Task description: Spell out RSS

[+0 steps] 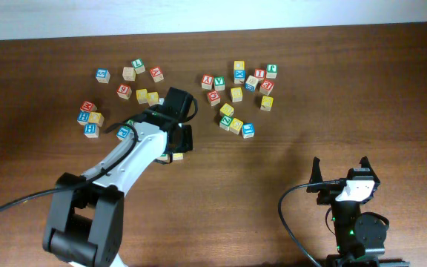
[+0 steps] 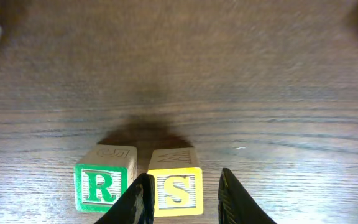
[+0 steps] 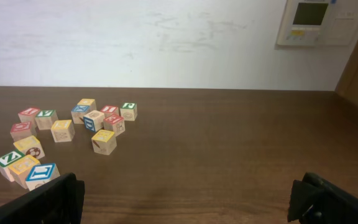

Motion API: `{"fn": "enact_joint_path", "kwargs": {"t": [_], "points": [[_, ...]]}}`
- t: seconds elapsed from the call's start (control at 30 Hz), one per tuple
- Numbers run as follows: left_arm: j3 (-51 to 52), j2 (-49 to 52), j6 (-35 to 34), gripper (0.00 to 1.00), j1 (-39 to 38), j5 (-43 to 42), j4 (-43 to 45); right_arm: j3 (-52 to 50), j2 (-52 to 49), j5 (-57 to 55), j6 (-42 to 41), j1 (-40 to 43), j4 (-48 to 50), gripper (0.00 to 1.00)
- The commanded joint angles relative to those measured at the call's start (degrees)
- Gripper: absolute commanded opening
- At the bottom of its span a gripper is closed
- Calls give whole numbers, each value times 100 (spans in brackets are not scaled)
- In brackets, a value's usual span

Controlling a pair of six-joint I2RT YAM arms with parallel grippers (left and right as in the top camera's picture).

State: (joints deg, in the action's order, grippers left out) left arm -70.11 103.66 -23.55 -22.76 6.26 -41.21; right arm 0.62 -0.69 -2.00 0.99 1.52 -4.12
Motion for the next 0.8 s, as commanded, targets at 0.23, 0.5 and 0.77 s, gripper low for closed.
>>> {"fn": "enact_joint_path", "kwargs": {"t": [0.23,0.5,0.77], "points": [[-660,-1084,46,38,-4,-83,44,-31,46,7,-57,39,-44,98],[-667,-1231,22,81,1071,-105,79,-31,33,4,-57,39,-44,98],[-667,-1228,-684,99,2975,-105,-610,-31,33,7,-57,39,-42,98]]}}
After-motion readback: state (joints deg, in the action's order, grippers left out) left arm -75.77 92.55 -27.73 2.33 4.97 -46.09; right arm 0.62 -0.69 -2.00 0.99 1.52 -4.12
